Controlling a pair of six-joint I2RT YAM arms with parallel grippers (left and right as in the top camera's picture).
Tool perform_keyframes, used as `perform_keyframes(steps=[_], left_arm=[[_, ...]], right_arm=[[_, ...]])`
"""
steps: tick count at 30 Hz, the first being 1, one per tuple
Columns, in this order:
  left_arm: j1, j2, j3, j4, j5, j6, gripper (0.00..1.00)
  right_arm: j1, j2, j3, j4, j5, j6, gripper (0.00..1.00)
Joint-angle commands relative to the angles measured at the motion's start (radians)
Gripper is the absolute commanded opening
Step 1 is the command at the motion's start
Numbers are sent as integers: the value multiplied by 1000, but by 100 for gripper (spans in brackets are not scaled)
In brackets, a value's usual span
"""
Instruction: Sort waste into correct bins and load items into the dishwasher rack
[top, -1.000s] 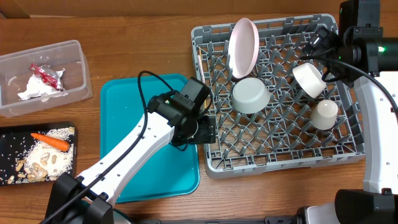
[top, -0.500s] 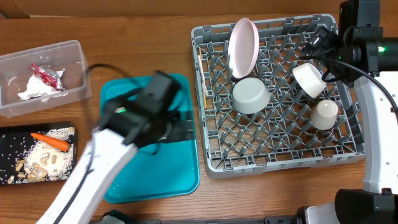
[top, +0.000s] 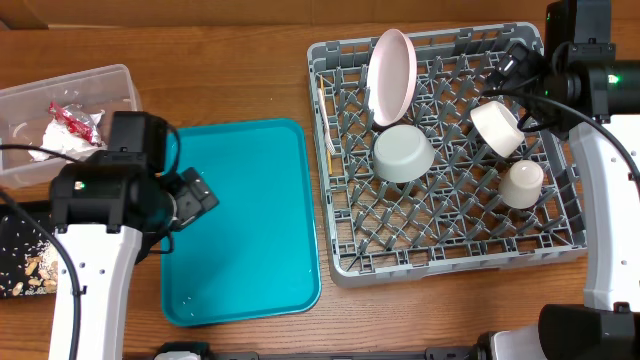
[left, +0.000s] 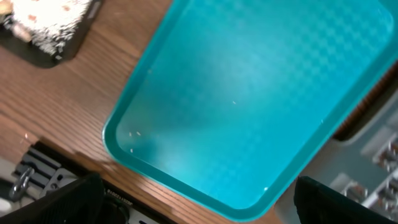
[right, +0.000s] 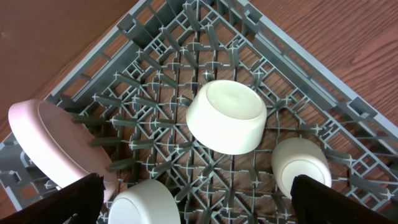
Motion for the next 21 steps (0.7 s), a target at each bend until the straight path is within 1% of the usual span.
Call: perform_keyframes(steps=[1,4,7,9,15,18,21], left_arm=[[72,-10,-24,0,-17,-62,100],[97,-10,-28,-20,6,-73,100],[94,-10,-28,-40,14,-73,100],[94,-10,-28,-41,14,-73,100],[94,-10,-28,-37,13,-73,100],[94,-10,-28,-38,13,-73,100],[94,-10,-28,-38,13,-73,100]], right_arm=[[-2,-10,16,3,-38,11,100],[-2,-10,16,3,-140,11,100],[-3,-14,16,-73,-257,9,100],[-2,-23,16,-78,-314,3,100],[48,-83,16,-153,-238,4,100],[114,-135,13,-210,-148,9,100],[204,-194,-8,-253,-43,66,100]])
